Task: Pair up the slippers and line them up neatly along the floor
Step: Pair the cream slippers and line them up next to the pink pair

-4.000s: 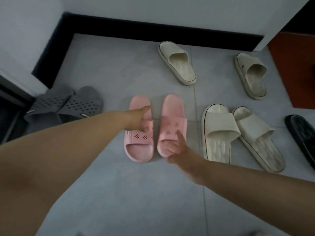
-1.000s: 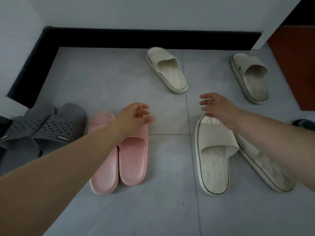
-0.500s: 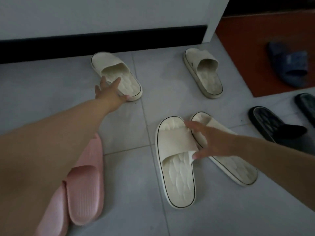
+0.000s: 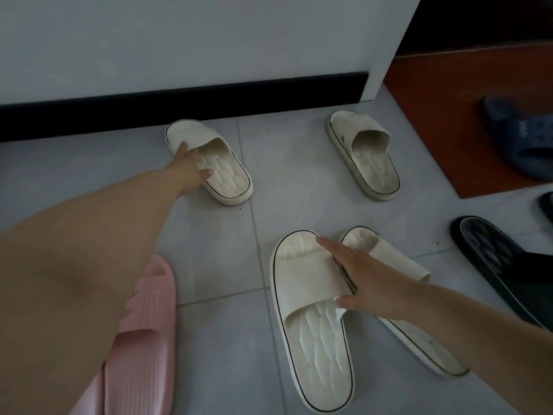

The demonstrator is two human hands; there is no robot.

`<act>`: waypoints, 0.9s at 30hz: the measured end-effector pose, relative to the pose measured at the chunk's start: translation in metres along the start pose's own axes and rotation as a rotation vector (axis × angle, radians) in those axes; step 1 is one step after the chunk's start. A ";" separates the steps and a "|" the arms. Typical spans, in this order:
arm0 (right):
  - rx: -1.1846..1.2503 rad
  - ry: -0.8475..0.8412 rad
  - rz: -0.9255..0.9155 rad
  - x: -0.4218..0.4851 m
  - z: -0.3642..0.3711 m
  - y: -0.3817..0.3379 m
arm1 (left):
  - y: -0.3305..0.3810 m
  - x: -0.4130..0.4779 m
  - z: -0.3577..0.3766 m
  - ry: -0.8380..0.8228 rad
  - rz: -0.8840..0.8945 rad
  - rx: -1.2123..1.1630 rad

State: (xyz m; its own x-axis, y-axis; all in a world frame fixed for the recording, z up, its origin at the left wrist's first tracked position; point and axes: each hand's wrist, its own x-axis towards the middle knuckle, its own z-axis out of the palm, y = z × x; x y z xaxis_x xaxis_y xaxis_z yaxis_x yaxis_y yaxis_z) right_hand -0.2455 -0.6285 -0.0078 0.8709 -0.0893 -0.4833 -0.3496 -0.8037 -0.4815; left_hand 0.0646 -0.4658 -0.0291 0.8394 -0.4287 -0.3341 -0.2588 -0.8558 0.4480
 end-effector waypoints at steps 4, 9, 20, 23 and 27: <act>-0.068 0.021 -0.076 0.004 0.002 -0.008 | -0.006 -0.010 0.004 -0.095 0.044 0.069; 0.006 -0.093 -0.144 0.001 0.008 -0.021 | -0.002 -0.038 0.011 -0.193 0.215 0.188; 0.103 -0.025 -0.231 0.002 0.077 -0.106 | 0.007 -0.136 0.057 -0.502 0.495 0.053; 0.238 0.032 -0.146 0.000 0.080 -0.104 | 0.003 -0.145 0.049 -0.421 0.458 -0.069; 0.020 0.179 -0.115 -0.018 0.047 -0.063 | 0.009 -0.148 0.046 -0.228 0.464 -0.106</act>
State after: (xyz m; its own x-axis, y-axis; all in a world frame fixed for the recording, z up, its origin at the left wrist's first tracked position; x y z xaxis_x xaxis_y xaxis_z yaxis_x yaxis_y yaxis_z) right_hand -0.2557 -0.5489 -0.0028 0.9522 -0.1018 -0.2879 -0.2495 -0.8029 -0.5414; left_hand -0.0841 -0.4234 -0.0132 0.5198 -0.8176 -0.2477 -0.5187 -0.5325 0.6688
